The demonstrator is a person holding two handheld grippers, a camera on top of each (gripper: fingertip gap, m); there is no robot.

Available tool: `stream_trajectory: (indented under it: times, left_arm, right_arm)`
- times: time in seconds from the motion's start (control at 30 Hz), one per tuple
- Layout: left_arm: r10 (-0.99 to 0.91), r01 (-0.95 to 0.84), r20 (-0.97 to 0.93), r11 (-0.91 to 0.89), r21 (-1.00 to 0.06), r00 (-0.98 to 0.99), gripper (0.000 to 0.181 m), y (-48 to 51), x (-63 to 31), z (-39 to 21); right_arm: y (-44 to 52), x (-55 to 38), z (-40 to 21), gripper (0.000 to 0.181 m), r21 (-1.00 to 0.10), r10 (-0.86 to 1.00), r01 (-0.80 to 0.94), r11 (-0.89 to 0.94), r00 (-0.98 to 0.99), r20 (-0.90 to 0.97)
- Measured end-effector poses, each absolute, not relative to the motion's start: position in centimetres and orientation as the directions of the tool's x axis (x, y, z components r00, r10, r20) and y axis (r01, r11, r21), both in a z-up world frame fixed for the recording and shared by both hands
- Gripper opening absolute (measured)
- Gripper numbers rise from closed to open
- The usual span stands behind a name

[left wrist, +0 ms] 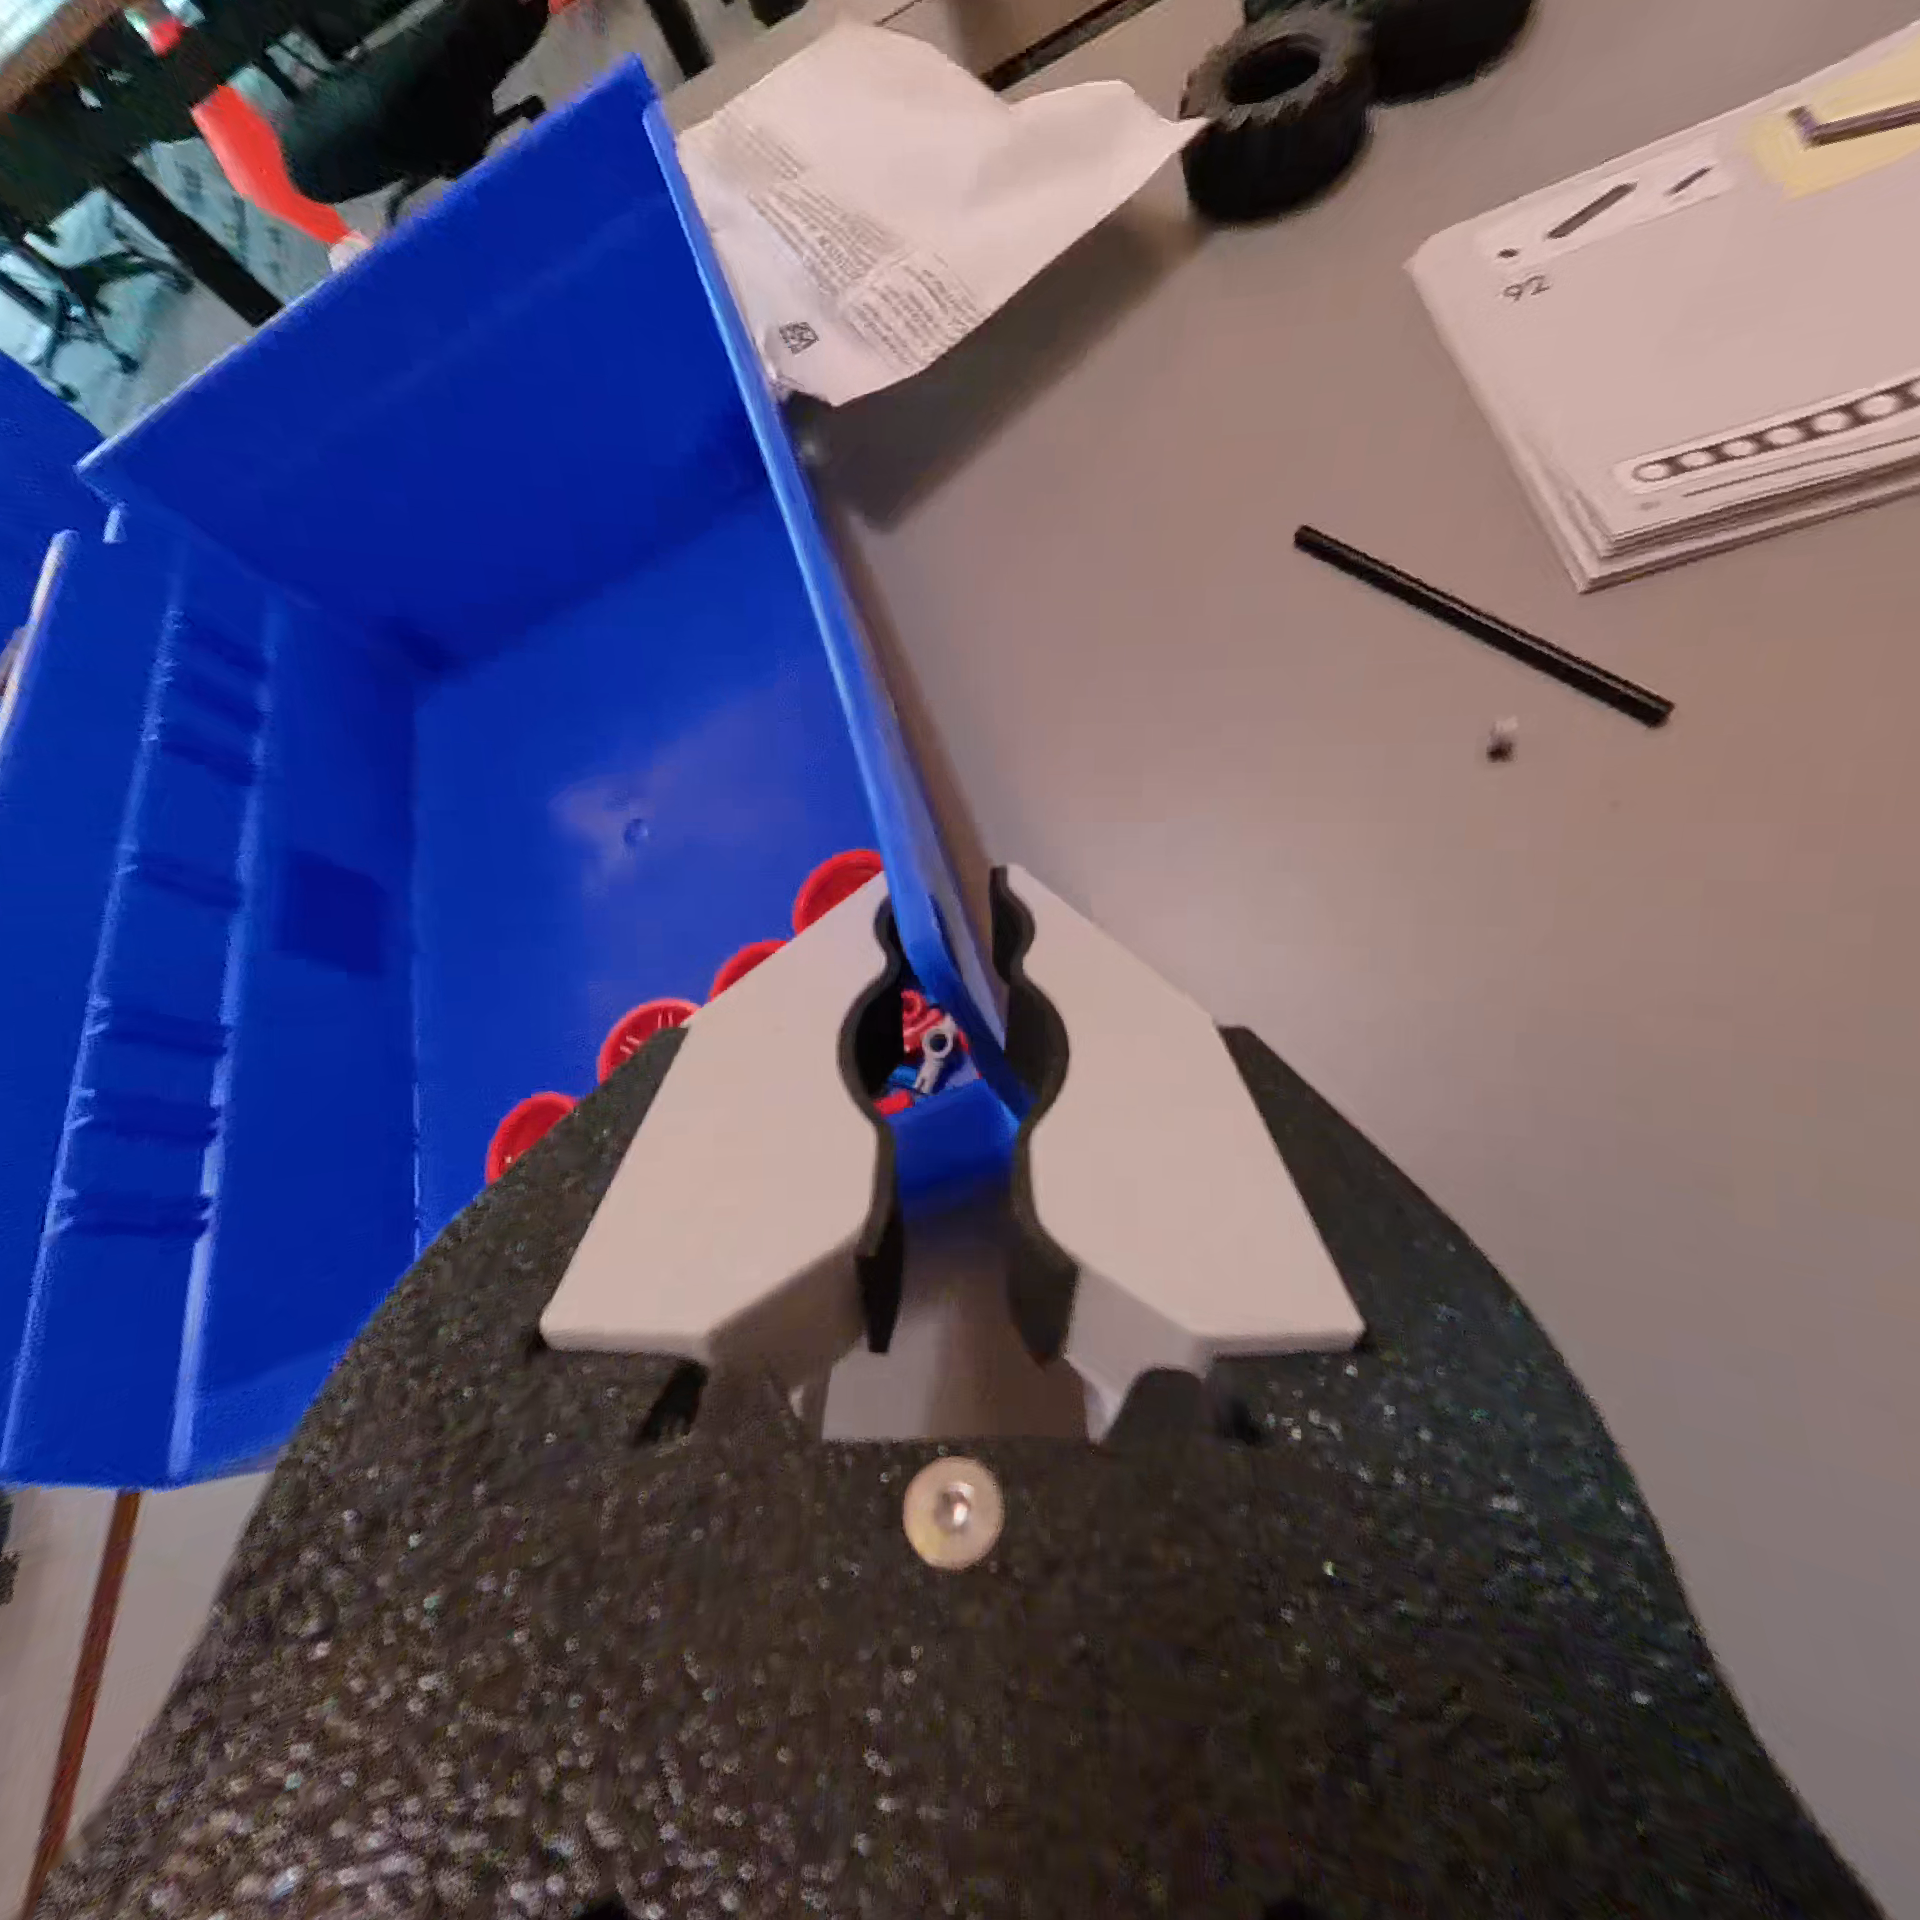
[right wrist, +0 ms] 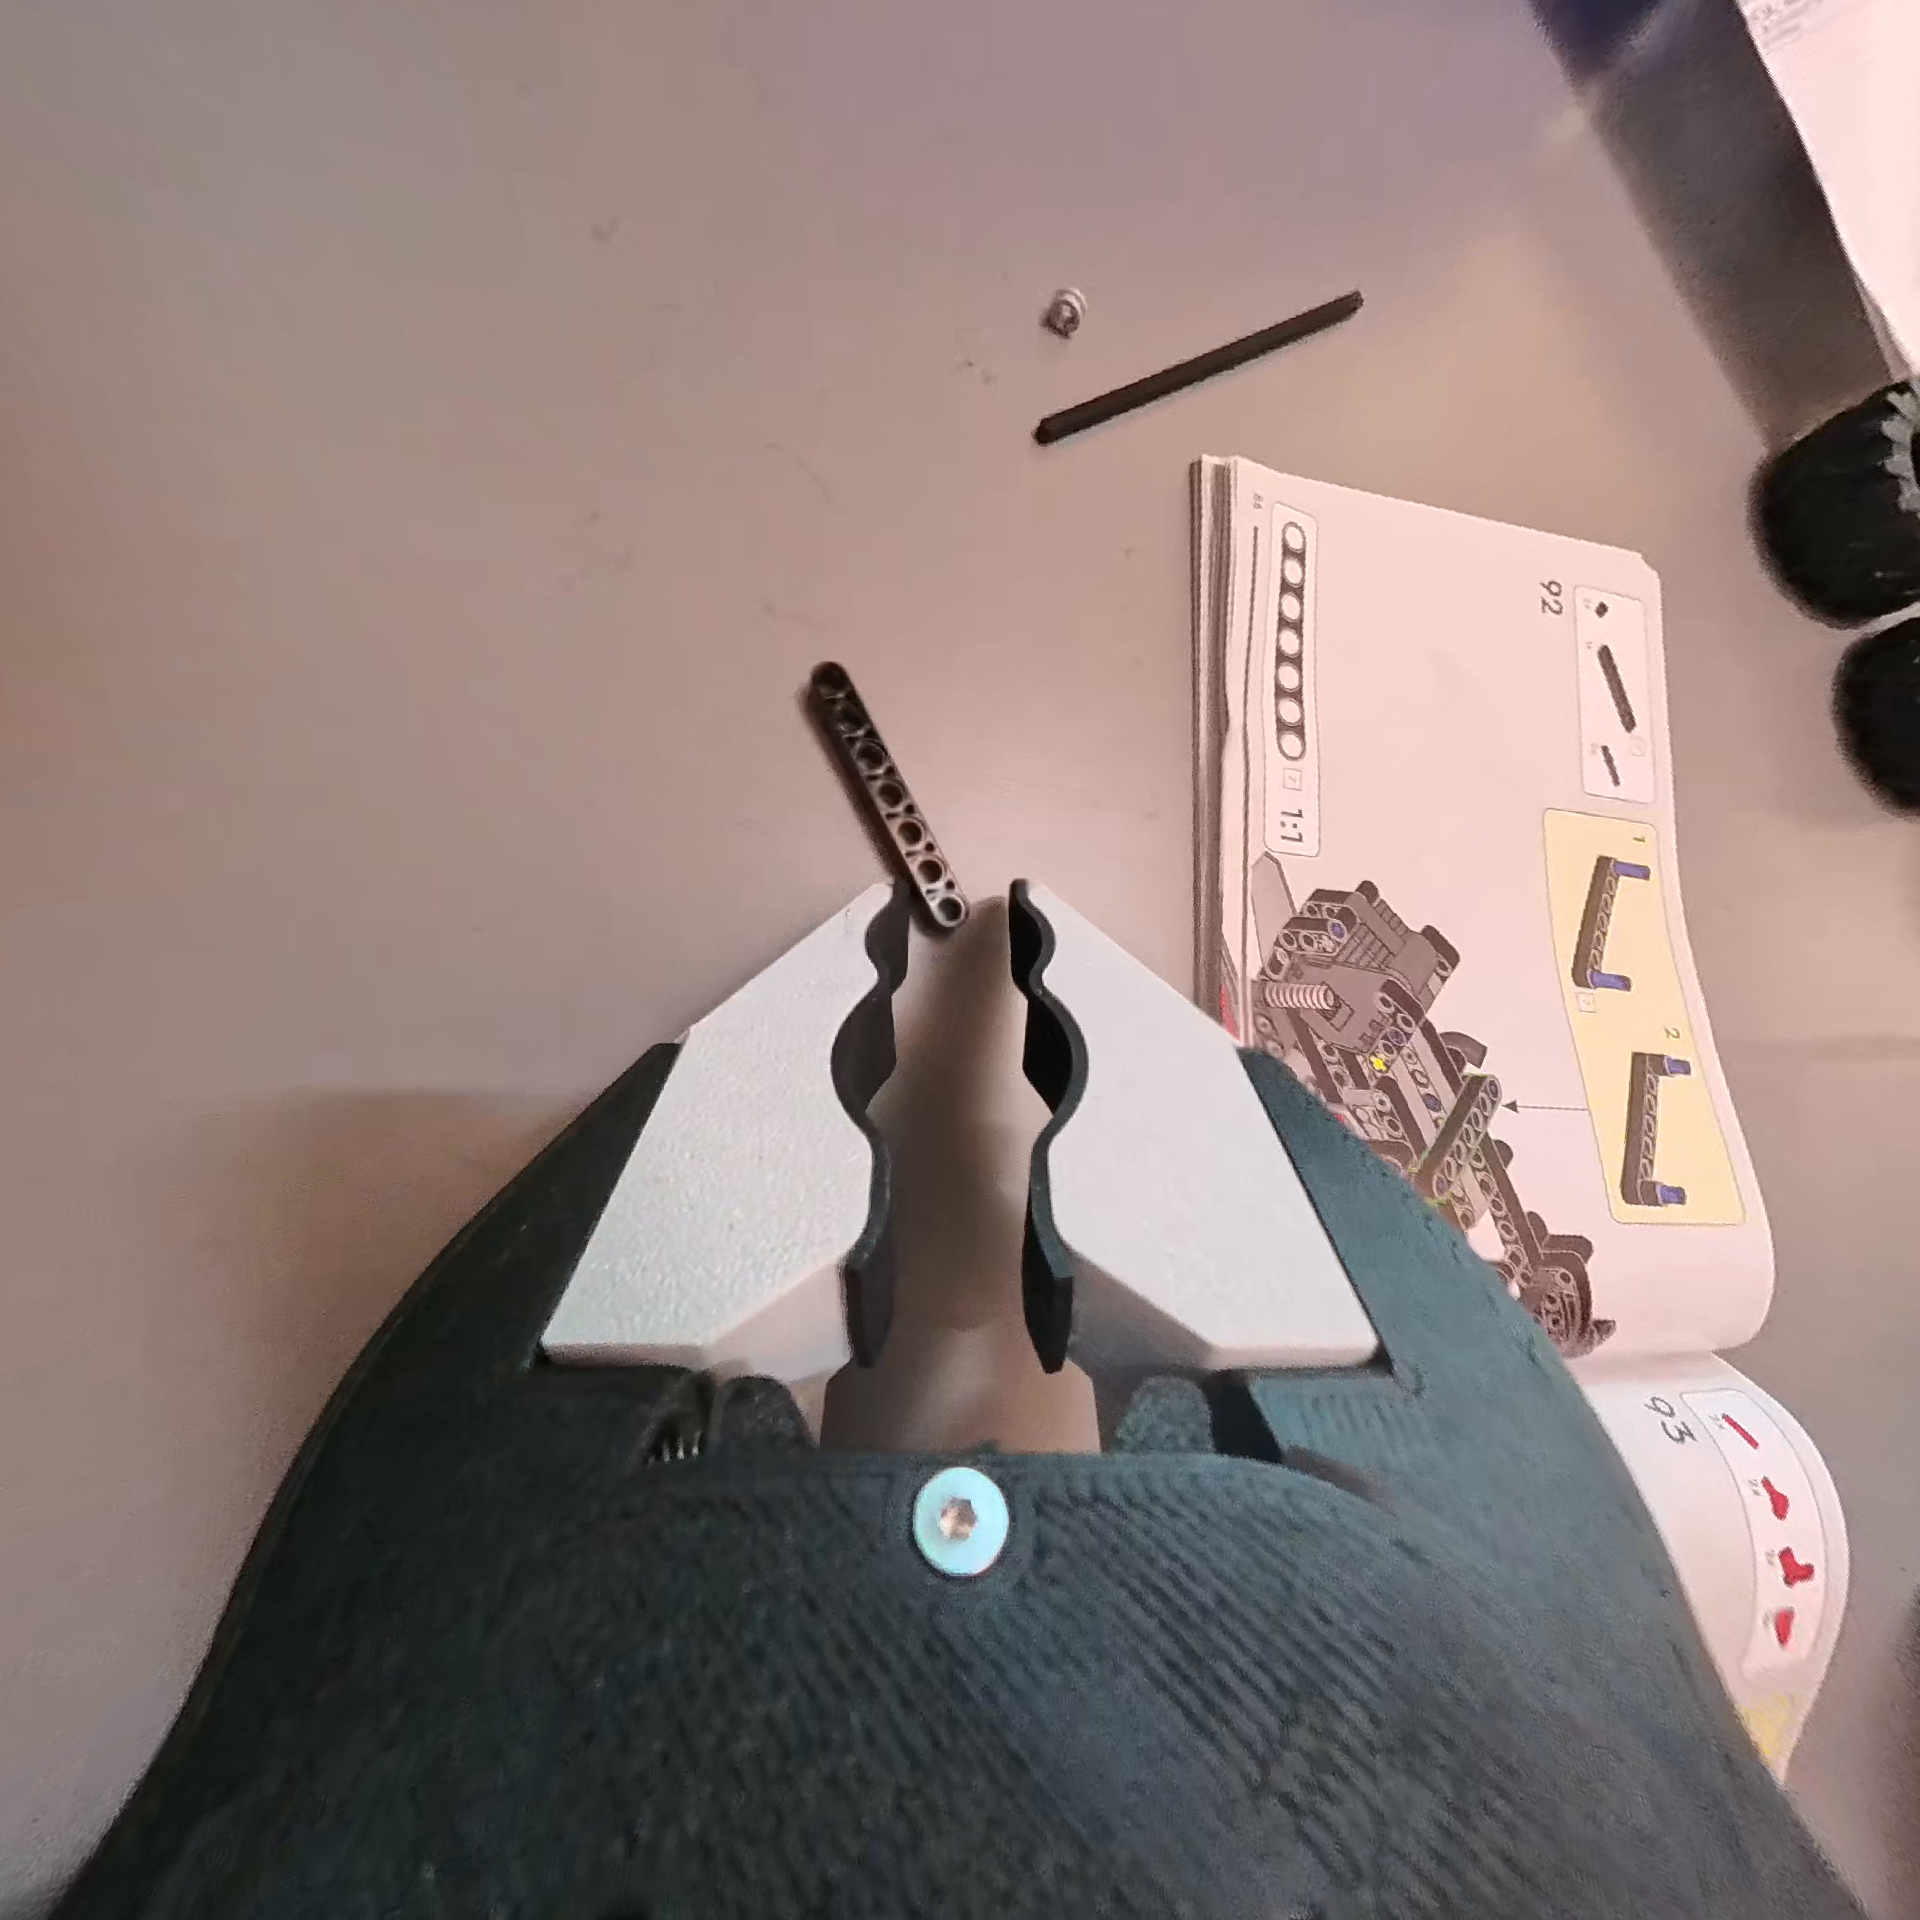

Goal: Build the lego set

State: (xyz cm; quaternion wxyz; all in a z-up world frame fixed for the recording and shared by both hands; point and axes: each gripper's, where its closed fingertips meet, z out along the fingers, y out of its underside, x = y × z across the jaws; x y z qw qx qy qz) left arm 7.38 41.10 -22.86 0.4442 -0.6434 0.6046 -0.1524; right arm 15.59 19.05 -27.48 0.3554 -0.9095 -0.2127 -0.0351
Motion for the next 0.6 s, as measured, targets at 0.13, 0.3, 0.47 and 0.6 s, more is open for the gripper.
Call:
stream_trajectory:
  times: [0.13, 0.3, 0.47, 0.6]
  left_arm:
    - [-0.910, -0.599, -0.367, 0.188, -0.779, 0.191, 0.017, 39.8, 9.0, -22.9]
    - [-0.971, -0.567, -0.231, 0.222, -0.794, -0.057, 0.047, 35.0, 10.2, -22.6]
    - [-0.949, -0.573, -0.074, 0.245, -0.782, -0.306, 0.035, 38.4, 7.0, -16.4]
    - [-0.789, -0.722, -0.220, 0.614, -0.317, -0.574, 0.018, 46.7, 2.8, -18.0]
  right_arm:
    - [18.6, 16.2, -27.5, 0.016, -0.609, 0.336, 0.399, -0.685, 0.915, 0.221]
    - [18.2, 16.7, -27.5, 0.015, -0.615, 0.289, 0.354, -0.704, 0.935, 0.207]
    - [17.9, 17.4, -27.0, 0.015, -0.610, 0.261, 0.342, -0.714, 0.940, 0.222]
    - [18.7, 17.6, -26.3, 0.014, -0.661, 0.262, 0.330, -0.673, 0.943, 0.204]
